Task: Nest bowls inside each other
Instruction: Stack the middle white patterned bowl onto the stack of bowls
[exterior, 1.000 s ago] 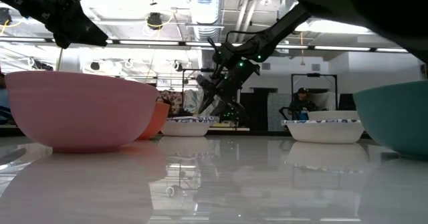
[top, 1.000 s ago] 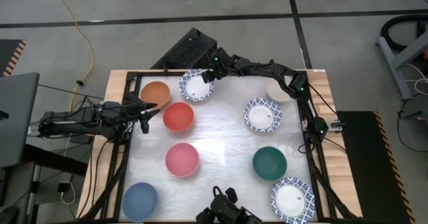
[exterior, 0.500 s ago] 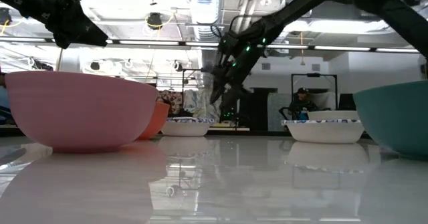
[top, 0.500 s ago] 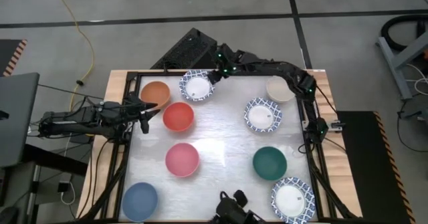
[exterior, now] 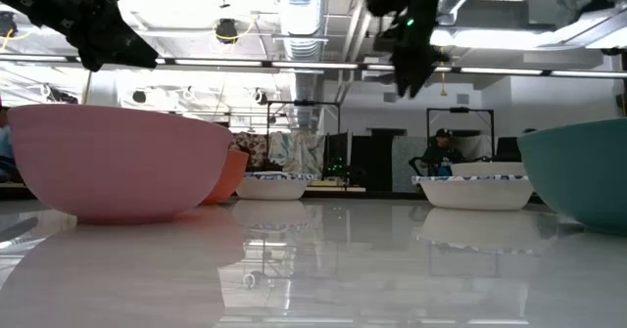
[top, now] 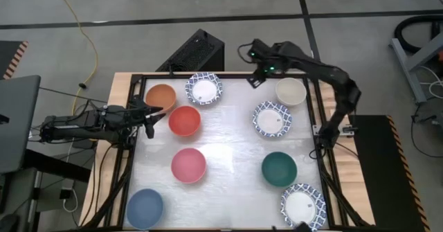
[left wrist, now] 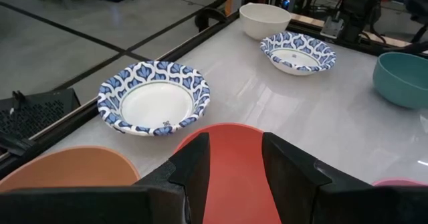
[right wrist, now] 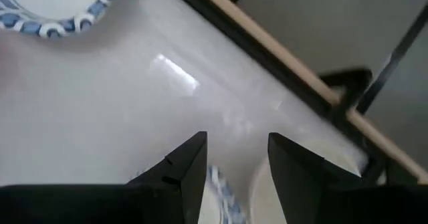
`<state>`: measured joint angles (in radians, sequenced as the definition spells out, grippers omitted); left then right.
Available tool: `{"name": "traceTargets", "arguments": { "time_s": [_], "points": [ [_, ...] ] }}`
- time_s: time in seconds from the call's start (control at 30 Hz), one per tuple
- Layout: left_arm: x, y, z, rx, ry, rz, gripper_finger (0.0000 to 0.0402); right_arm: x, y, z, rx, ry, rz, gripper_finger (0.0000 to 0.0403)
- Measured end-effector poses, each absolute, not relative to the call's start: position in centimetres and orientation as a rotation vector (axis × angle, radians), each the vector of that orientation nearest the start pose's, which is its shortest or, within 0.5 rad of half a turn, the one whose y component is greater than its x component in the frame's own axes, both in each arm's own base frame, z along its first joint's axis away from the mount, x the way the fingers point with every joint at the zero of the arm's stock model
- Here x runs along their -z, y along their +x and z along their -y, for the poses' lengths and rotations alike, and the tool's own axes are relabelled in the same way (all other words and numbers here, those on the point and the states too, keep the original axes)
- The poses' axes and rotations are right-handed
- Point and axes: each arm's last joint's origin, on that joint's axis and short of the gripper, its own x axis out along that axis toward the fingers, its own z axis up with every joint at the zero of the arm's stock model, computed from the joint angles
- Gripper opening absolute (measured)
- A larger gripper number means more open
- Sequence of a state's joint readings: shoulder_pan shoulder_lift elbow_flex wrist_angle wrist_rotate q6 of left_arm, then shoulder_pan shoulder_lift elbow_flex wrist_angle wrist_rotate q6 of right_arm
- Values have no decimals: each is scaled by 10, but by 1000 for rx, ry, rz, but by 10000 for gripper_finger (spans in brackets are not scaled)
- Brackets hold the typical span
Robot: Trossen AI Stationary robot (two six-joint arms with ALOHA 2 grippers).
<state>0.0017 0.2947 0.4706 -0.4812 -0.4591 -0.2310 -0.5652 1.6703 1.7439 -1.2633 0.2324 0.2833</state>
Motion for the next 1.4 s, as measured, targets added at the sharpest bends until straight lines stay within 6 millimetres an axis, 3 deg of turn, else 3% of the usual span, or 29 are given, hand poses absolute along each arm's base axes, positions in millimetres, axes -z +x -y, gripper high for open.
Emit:
{"name": "traceTargets", "arguments": {
  "time_s": [0.13,0.23,0.53,0.77,1.03,1.23,1.4],
  "points": [
    [-254,88,-13,-489,-155,-246,126,-368,249,154,925,523,-1125,176],
    [-254,88,-13,-489,-156,-246,126,-366,238,134,1007,555,-1164,176],
    [-254,88,-13,-489,-156,-246,126,-319,208,80,1116,626,-1271,176],
    [-254,87,-13,-489,-156,-245,126,-282,177,51,1240,792,-1210,175],
    [-254,88,-13,-489,-157,-245,126,-243,161,30,1192,987,-1081,175],
    [-254,88,-13,-489,-155,-245,126,-218,152,28,1272,1065,-1024,175],
    [-254,88,-13,-489,-155,-245,126,-204,155,30,1280,1094,-939,175]
  ]
}}
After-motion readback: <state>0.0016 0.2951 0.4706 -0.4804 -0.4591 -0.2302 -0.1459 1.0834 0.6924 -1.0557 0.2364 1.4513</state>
